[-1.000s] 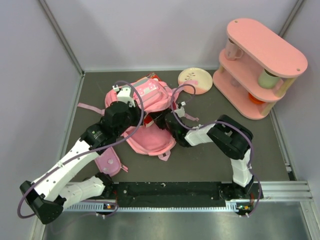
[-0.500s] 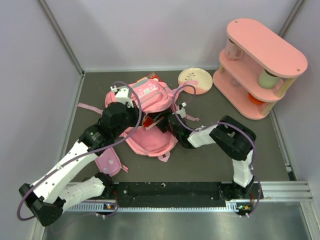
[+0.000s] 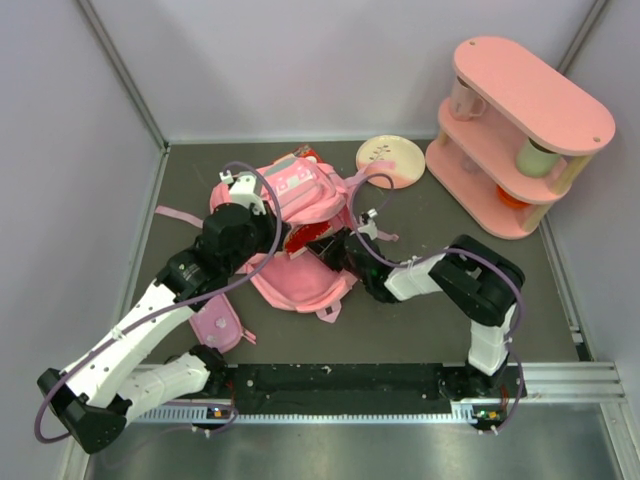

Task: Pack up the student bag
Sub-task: Place the book in the student bag.

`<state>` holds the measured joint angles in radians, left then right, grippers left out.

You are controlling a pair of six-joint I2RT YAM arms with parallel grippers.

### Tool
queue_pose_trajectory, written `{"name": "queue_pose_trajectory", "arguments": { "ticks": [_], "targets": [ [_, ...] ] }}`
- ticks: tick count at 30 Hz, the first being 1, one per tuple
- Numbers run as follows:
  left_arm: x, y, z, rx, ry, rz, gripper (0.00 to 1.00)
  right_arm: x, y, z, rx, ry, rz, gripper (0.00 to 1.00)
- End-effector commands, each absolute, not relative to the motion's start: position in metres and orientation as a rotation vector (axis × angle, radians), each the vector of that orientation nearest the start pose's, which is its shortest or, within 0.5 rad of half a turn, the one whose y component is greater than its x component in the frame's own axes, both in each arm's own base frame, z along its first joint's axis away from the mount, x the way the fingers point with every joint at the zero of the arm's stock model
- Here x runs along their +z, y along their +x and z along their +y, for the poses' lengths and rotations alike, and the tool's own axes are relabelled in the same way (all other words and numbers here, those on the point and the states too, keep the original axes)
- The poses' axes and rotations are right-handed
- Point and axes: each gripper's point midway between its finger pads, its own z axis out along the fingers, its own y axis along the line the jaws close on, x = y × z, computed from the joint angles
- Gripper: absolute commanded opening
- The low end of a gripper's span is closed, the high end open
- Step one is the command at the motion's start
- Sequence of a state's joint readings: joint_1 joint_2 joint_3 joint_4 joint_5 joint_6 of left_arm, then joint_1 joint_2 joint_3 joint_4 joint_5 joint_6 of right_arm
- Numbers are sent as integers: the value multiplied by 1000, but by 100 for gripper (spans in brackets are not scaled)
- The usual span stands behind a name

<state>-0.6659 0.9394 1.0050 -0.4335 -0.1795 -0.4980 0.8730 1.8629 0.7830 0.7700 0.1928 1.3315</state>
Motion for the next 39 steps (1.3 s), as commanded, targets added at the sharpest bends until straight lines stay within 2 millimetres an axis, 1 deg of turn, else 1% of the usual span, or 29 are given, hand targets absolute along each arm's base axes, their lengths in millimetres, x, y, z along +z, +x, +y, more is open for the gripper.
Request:
{"name": "queue_pose_trajectory", "arguments": {
  "ticks": [1,3,4,6,7,10,11,12,14,15,16,17,18,19,21,22,23,24,26,28,29,31,32,33,34,35,36,37,39],
  "targets": [
    [326,266,-195,-702,0,1811,0,129,340,405,1340,588,1892,9],
    [326,266,-195,-704,0,1811,0,133,344,409,1348,584,1884,8],
    [326,266,-195,-707,-1,1812,0,143,348,416,1370,581,1866,8],
    [326,266,-196,-716,-2,1814,0,143,353,424,1379,590,1873,8],
    [325,266,-197,-717,0,1815,0,153,356,431,1401,584,1851,8],
    [325,266,-197,-720,-4,1816,0,152,364,441,1392,615,1840,8],
    [325,266,-196,-720,-8,1814,0,147,364,446,1395,614,1852,10],
    [326,265,-196,-721,-9,1811,0,145,364,449,1401,613,1859,19],
    [324,266,-194,-710,-15,1815,0,142,362,454,1413,603,1881,22],
    [323,266,-192,-702,-20,1818,0,144,360,454,1415,587,1879,27],
    [322,266,-191,-694,-25,1820,0,135,355,449,1396,573,1896,30],
    [320,266,-187,-677,-36,1826,0,139,353,444,1392,558,1880,34],
    [318,266,-185,-663,-43,1828,0,153,350,436,1377,511,1849,45],
    [315,267,-182,-647,-49,1834,0,149,344,426,1349,490,1860,52],
    [311,268,-175,-613,-72,1836,0,165,338,417,1338,373,1822,63],
    [308,269,-172,-600,-78,1841,0,186,328,410,1359,315,1791,67],
    [305,271,-168,-584,-90,1846,0,193,323,406,1348,267,1784,68],
    [303,271,-166,-576,-87,1850,0,191,318,399,1290,208,1814,69],
    [298,273,-162,-555,-92,1863,0,206,306,382,1252,164,1815,70],
    [292,272,-162,-550,-73,1879,0,189,296,361,1160,140,1871,70],
    [290,272,-162,-554,-62,1878,0,209,290,349,1166,147,1828,70],
    [285,269,-170,-585,-9,1882,0,193,285,323,1054,160,1871,71],
    [285,266,-174,-609,25,1877,3,200,282,310,1025,187,1865,72],
    [284,264,-179,-625,65,1878,11,195,281,297,979,218,1883,74],
    [284,257,-189,-684,128,1883,19,171,279,276,861,263,1951,75],
    [281,255,-194,-703,163,1892,25,165,282,260,813,312,1964,76],
    [279,250,-199,-724,210,1894,44,173,281,246,817,363,1939,78],
    [279,243,-207,-775,265,1899,52,154,276,232,775,382,1976,79],
    [278,236,-216,-823,333,1898,67,148,276,204,754,462,1954,79]
  ]
}}
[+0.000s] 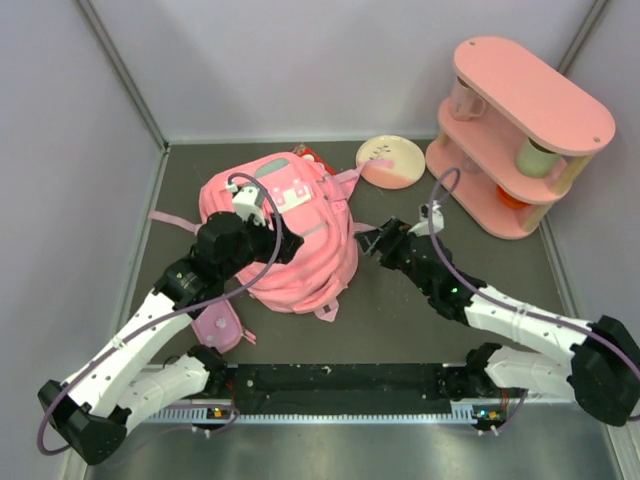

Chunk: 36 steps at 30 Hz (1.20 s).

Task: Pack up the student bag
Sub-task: Place the book in the student bag, then pick up the student bag at the center of the board.

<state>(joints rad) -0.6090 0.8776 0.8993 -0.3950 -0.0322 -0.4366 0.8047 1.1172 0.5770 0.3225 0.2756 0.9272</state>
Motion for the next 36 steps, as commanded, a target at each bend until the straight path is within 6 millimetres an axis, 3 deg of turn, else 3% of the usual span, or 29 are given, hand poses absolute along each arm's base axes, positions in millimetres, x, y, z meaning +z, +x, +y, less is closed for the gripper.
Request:
{"name": "queue_pose_trajectory", "arguments": {
  "ticks": [1,6,7,8,10,12,13,14,16,22,26,30,36],
  "targets": [
    [277,233,-220,-840,359,1901,70,146,275,195,747,485,1945,79],
    [281,218,-256,-930,514,1875,80,140,278,159,713,578,1916,80],
    [280,208,-271,-959,576,1871,80,139,279,156,712,585,1915,80],
    [269,211,-283,-940,619,1906,81,138,280,152,710,598,1916,80],
    [273,207,-306,-952,686,1912,81,135,282,145,713,625,1921,80],
    [234,213,-323,-884,733,2051,81,134,283,144,729,626,1928,80],
    [235,211,-333,-872,760,2066,80,135,284,141,730,635,1923,80],
    [209,217,-339,-818,773,2139,80,135,284,142,736,629,1927,80],
    [180,230,-343,-699,749,2220,81,134,282,141,740,623,1935,80],
    [140,263,-335,-298,707,2338,89,128,278,135,747,636,1942,81],
    [145,282,-332,-69,707,2300,91,121,279,127,729,664,1947,82],
    [138,286,-316,129,703,2283,96,117,279,124,744,673,1959,82],
    [100,280,-307,226,752,2342,99,109,279,121,765,699,1973,82]
  ]
}}
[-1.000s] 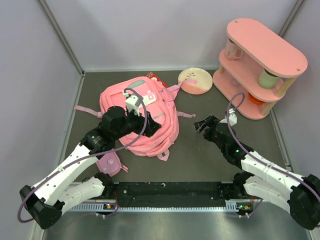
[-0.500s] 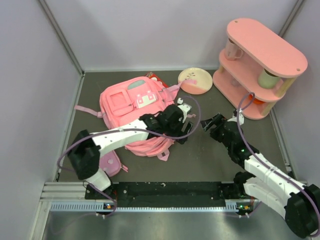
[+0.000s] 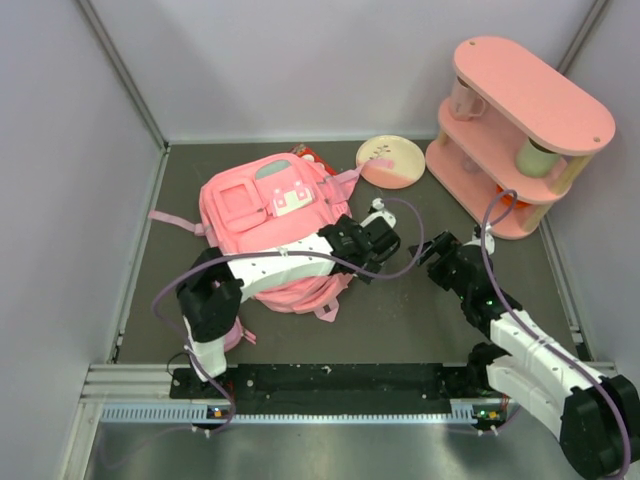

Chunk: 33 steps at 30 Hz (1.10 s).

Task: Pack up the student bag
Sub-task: Pick up the student bag at the center of the board.

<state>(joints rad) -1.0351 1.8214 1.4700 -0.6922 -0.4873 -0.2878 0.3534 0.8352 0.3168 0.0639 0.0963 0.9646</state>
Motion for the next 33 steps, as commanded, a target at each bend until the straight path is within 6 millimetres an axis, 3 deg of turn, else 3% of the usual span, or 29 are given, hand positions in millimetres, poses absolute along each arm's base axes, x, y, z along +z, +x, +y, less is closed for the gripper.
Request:
{"name": "queue_pose_trajectory", "arguments": {
  "ticks": [1,10,11,12,14,15,17,20,22,23,25,26,28,29,32,33],
  "targets": [
    [88,279,-306,250,762,2363,99,109,280,120,770,704,1971,82],
    [42,280,-290,423,743,2402,97,102,280,117,777,723,1985,83],
    [39,279,-287,444,737,2407,91,102,280,116,777,727,1985,83],
    [36,279,-284,462,731,2410,74,102,280,116,776,729,1984,83],
    [35,278,-283,463,713,2410,51,99,279,114,772,739,1987,83],
    [39,279,-283,450,694,2406,29,99,279,114,772,743,1989,83],
    [45,281,-282,449,676,2390,3,98,279,114,775,749,1989,83],
    [75,289,-281,423,606,2337,0,98,279,114,774,749,1987,83],
    [110,295,-277,387,557,2292,0,103,281,117,795,721,1983,83],
    [138,299,-262,404,514,2267,0,107,282,120,808,700,1977,83],
    [184,311,-252,378,428,2206,0,115,288,127,829,632,1988,83],
    [215,319,-232,343,345,2180,0,118,291,130,830,612,1995,83],
    [247,328,-212,287,274,2146,0,120,298,141,851,554,2040,83],
    [269,333,-190,241,196,2124,0,124,303,145,869,531,2036,82],
    [295,340,-155,211,109,2051,0,121,317,163,921,462,2084,76],
    [299,342,-152,186,105,2039,0,121,319,172,938,432,2098,72]
  ]
}}
